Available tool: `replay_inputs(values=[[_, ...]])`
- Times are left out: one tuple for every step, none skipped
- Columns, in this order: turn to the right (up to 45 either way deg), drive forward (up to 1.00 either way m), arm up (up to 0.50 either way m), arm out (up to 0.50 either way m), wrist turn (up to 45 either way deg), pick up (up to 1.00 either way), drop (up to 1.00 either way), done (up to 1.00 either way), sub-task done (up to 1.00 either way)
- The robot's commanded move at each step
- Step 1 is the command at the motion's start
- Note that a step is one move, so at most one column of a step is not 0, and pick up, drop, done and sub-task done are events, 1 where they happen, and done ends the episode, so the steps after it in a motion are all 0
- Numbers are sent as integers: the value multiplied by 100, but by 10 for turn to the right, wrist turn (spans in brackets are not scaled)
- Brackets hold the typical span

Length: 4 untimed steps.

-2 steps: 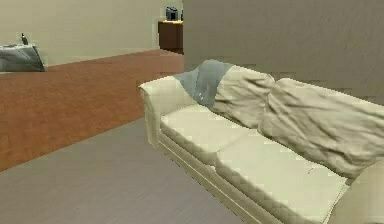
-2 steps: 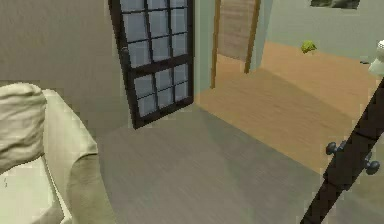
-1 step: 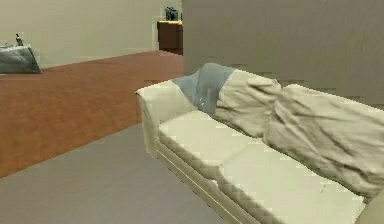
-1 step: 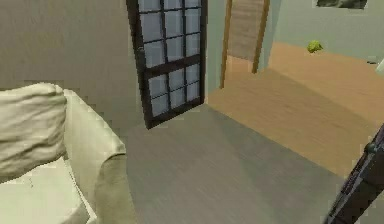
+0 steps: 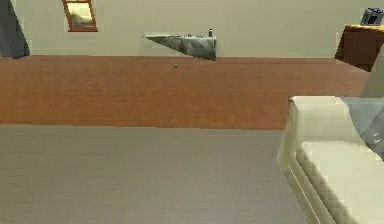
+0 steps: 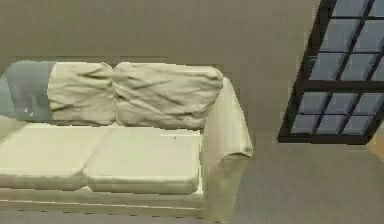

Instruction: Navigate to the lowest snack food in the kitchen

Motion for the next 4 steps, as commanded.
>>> replay_inputs(values=[[-390,0,0,0,0,0,0,0,0],[0,20,0,0,0,0,0,0,0],[-420,0,0,0,0,0,0,0,0],[0,10,0,0,0,0,0,0,0]])
